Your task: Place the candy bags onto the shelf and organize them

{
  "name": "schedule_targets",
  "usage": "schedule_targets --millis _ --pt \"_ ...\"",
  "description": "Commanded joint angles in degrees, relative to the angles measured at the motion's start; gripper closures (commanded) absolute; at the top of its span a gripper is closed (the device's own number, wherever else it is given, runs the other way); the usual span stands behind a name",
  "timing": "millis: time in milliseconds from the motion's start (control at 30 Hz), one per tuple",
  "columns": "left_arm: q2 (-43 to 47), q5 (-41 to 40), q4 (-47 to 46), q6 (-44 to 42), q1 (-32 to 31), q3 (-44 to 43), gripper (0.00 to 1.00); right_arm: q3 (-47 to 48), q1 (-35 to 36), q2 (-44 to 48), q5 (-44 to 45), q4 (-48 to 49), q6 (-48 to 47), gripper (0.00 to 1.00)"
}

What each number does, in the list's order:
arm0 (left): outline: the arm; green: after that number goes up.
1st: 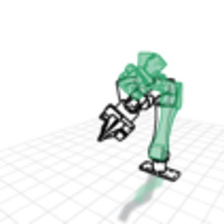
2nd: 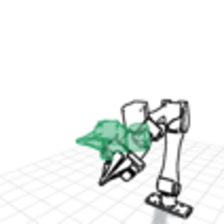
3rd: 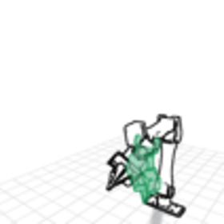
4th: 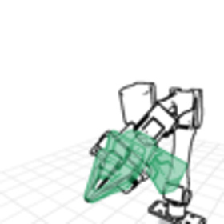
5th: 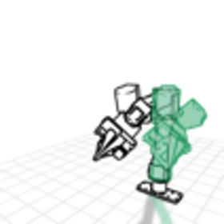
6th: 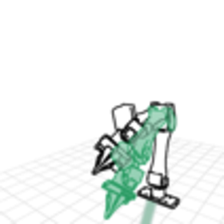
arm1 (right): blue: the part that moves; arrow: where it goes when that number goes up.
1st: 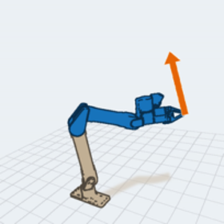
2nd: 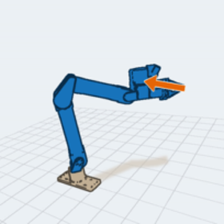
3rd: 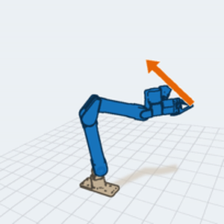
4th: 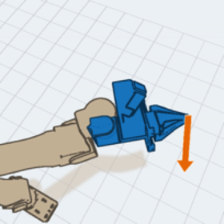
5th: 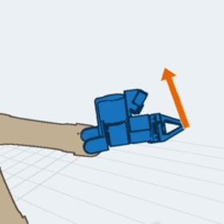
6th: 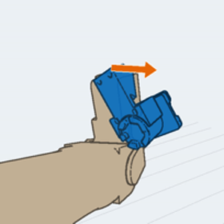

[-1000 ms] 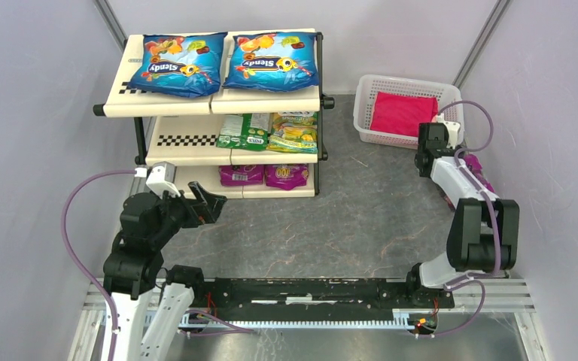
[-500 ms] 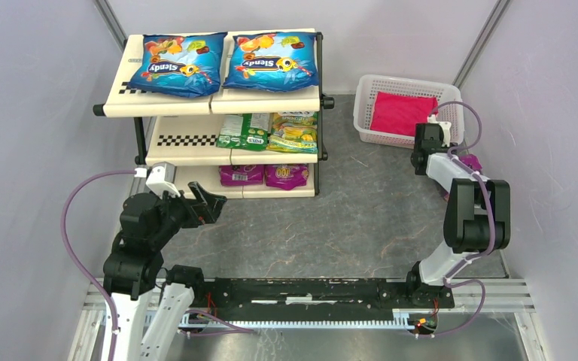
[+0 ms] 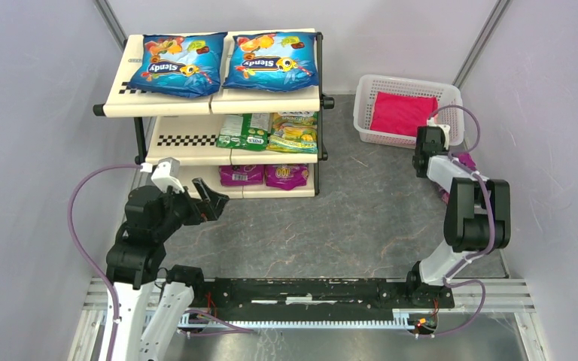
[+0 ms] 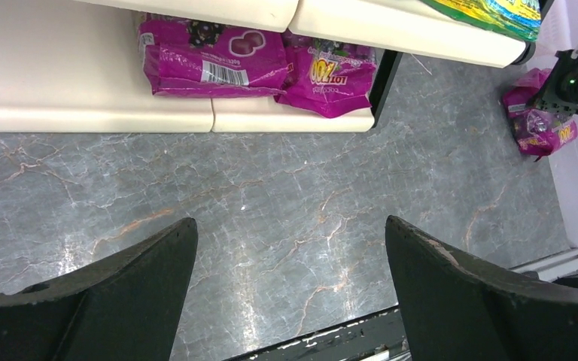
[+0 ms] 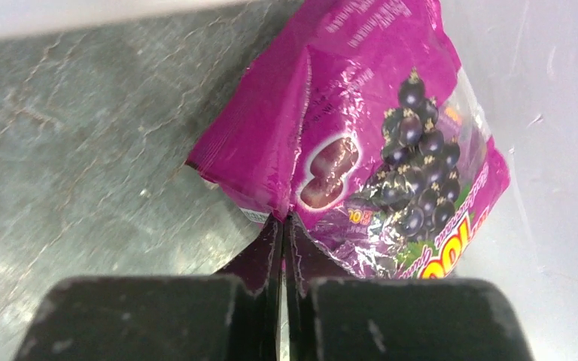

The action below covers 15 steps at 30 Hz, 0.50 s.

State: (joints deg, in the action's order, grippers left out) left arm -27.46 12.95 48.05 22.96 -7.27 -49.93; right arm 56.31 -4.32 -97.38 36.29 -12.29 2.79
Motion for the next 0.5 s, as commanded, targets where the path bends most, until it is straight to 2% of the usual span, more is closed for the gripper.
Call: schedule_targets --millis 0,100,200,300,467 --pt "-2.53 2.46 -0.06 -2.15 -0.03 -1.89 0.0 -4.74 0.56 8.09 -8.63 1.0 7.21 1.0" --pt "-5.01 5.11 -0.11 0.33 -0.03 -2.39 0.0 -8.86 2.16 12.48 -12.71 -0.35 9.93 1.0" --pt "-6.66 8.87 -1.21 3.56 -0.03 -1.82 0.0 -16.29 4.85 18.75 -20.33 0.58 11.85 1.0" --pt "-6.93 12.29 -3.94 7.29 -0.03 0.5 0.0 -24.47 14.21 26.7 -26.92 3.27 12.72 1.0" --pt "-7.6 17.17 -9.44 14.06 -0.03 5.1 0.0 -29.96 28.27 35.91 -41.21 5.23 10.56 1.0"
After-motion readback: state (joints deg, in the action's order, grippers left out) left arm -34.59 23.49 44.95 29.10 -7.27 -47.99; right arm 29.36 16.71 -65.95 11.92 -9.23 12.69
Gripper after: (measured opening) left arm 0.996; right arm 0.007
